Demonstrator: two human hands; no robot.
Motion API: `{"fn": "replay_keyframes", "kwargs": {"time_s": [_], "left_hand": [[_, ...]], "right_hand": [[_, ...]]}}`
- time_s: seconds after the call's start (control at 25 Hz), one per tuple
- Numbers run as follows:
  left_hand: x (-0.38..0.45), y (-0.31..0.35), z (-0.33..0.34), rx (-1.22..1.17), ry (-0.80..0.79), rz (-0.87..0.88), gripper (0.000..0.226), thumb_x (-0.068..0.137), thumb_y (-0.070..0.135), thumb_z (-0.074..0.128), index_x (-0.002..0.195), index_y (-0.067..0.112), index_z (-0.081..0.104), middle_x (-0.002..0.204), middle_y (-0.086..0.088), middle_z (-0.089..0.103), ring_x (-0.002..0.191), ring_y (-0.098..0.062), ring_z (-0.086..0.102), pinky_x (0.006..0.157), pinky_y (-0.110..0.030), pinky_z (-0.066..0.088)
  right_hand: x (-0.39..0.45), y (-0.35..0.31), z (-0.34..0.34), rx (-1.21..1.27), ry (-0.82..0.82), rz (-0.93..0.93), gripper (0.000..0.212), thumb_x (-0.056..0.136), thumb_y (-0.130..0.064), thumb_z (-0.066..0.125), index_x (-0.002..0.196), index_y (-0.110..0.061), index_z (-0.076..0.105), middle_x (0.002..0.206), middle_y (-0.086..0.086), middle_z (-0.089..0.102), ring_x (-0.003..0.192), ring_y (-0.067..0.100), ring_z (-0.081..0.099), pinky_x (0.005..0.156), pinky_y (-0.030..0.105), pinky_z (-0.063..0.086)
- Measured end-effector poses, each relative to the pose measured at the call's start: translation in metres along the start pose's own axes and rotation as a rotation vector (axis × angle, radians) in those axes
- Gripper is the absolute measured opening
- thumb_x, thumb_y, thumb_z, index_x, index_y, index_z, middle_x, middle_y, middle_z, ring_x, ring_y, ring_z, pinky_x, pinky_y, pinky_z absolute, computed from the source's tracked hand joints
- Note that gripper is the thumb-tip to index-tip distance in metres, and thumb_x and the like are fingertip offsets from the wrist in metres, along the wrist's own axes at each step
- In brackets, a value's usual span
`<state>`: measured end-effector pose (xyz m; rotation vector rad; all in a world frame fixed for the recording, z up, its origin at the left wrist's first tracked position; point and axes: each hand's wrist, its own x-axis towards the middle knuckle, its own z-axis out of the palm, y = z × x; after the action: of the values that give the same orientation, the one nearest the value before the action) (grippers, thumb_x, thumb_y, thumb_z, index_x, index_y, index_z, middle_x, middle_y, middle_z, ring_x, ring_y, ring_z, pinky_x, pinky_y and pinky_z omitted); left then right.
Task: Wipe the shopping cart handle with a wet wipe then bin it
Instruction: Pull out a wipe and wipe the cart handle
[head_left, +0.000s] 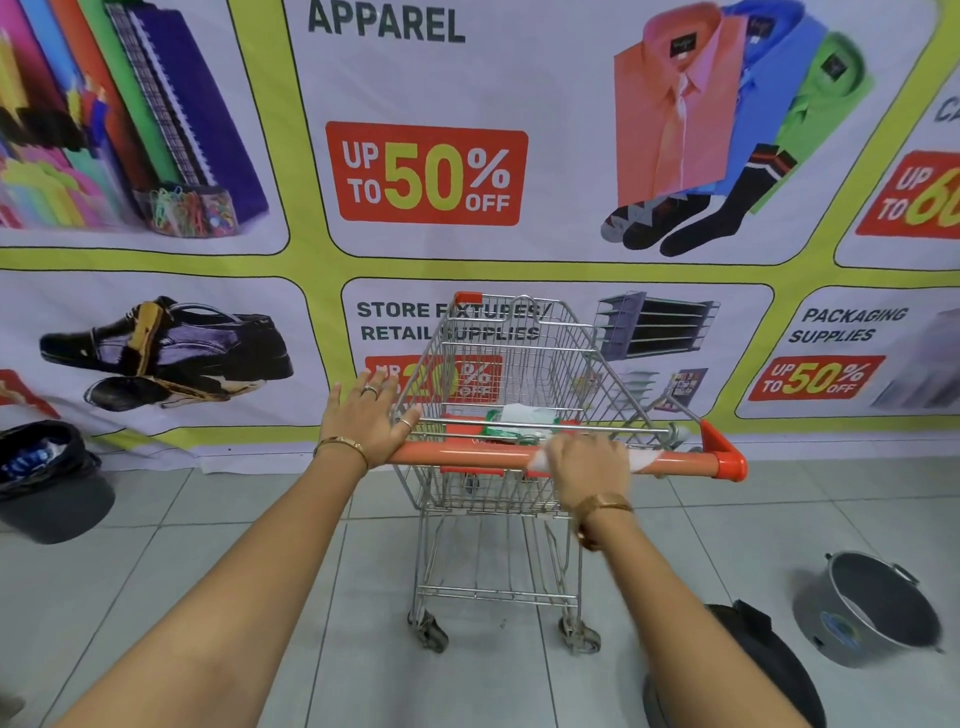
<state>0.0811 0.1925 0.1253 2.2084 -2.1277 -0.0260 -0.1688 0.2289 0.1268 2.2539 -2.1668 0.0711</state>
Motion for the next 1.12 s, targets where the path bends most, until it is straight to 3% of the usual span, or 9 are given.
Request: {"fn": "replay_keyframes", "kwargs": {"time_s": [0.12, 0.2, 0.32, 0.48, 0.6, 0.72, 0.84, 0.96, 1.12], "left_hand": [[-0.001, 0.003, -0.005, 0.064, 0.001, -0.015, 0.069, 0.092, 0.056, 0.02, 0.15, 0.018, 0.012, 0.16, -0.002, 0.011, 0.148, -0.02, 0.004, 0.119, -0.05, 0.003], [-0.003, 0.01, -0.012, 0.171, 0.03, -0.015, 0.073, 0.091, 0.059, 0.019, 0.15, 0.018, 0.008, 0.16, -0.003, 0.007, 0.148, -0.02, 0.001, 0.118, -0.052, -0.001], [-0.001, 0.046, -0.017, 0.05, 0.077, 0.034, 0.077, 0.089, 0.062, 0.017, 0.15, 0.017, 0.005, 0.16, -0.003, 0.003, 0.148, -0.02, -0.002, 0.117, -0.053, -0.004], [-0.001, 0.09, 0.001, -0.086, -0.01, 0.072, 0.076, 0.089, 0.062, 0.015, 0.15, 0.018, 0.001, 0.16, -0.002, -0.003, 0.148, -0.019, -0.008, 0.118, -0.052, -0.008], [0.002, 0.086, 0.012, -0.06, -0.014, 0.045, 0.077, 0.088, 0.064, 0.015, 0.15, 0.019, 0.002, 0.16, -0.002, 0.001, 0.148, -0.019, -0.006, 0.118, -0.055, -0.005], [0.002, 0.09, 0.013, -0.042, -0.002, 0.075, 0.074, 0.09, 0.061, 0.015, 0.15, 0.022, -0.002, 0.16, -0.002, 0.003, 0.148, -0.02, -0.005, 0.117, -0.056, -0.005], [-0.001, 0.1, 0.013, -0.051, 0.013, 0.091, 0.072, 0.09, 0.06, 0.015, 0.15, 0.024, -0.002, 0.16, -0.001, 0.005, 0.148, -0.02, -0.004, 0.117, -0.055, -0.006], [-0.002, 0.099, 0.014, -0.051, 0.016, 0.103, 0.071, 0.09, 0.059, 0.016, 0.149, 0.025, -0.004, 0.16, 0.0, 0.004, 0.148, -0.02, -0.005, 0.117, -0.056, -0.005], [0.002, 0.088, 0.015, -0.061, 0.008, 0.09, 0.074, 0.09, 0.061, 0.018, 0.149, 0.023, -0.003, 0.16, 0.0, 0.001, 0.148, -0.02, -0.007, 0.116, -0.058, -0.004]], "right_hand": [[-0.006, 0.053, -0.001, -0.098, 0.009, 0.175, 0.03, 0.093, -0.021, 0.032, 0.111, -0.015, 0.056, 0.115, 0.005, 0.063, 0.112, 0.028, 0.051, 0.099, 0.039, 0.034], [-0.002, 0.051, 0.002, -0.166, -0.043, 0.206, 0.027, 0.093, -0.022, 0.036, 0.112, -0.015, 0.055, 0.114, 0.007, 0.064, 0.112, 0.029, 0.051, 0.104, 0.044, 0.032], [0.011, 0.012, -0.003, -0.1, -0.104, 0.139, 0.03, 0.093, -0.023, 0.034, 0.113, -0.016, 0.056, 0.113, 0.007, 0.065, 0.113, 0.03, 0.053, 0.108, 0.05, 0.027], [0.003, -0.003, 0.0, -0.117, -0.064, -0.036, 0.03, 0.093, -0.018, 0.033, 0.118, -0.013, 0.051, 0.117, 0.01, 0.062, 0.116, 0.03, 0.051, 0.106, 0.048, 0.03], [-0.003, 0.051, -0.003, -0.199, -0.033, 0.011, 0.028, 0.095, -0.013, 0.033, 0.115, -0.01, 0.052, 0.116, 0.01, 0.063, 0.107, 0.028, 0.056, 0.093, 0.037, 0.042], [-0.003, 0.096, -0.01, -0.139, -0.012, 0.158, 0.027, 0.093, -0.009, 0.036, 0.116, -0.007, 0.051, 0.123, 0.011, 0.06, 0.11, 0.028, 0.056, 0.09, 0.035, 0.044], [0.006, 0.074, -0.005, -0.219, -0.039, 0.163, 0.028, 0.092, -0.014, 0.037, 0.115, -0.01, 0.054, 0.119, 0.009, 0.062, 0.11, 0.029, 0.056, 0.09, 0.036, 0.043], [0.013, 0.032, 0.002, -0.092, -0.014, 0.111, 0.032, 0.094, -0.02, 0.033, 0.109, -0.009, 0.059, 0.112, 0.011, 0.066, 0.109, 0.028, 0.054, 0.093, 0.037, 0.04], [0.002, 0.063, 0.001, -0.039, 0.028, 0.091, 0.034, 0.094, -0.018, 0.032, 0.116, -0.011, 0.057, 0.125, 0.011, 0.061, 0.113, 0.031, 0.052, 0.096, 0.038, 0.039]]}}
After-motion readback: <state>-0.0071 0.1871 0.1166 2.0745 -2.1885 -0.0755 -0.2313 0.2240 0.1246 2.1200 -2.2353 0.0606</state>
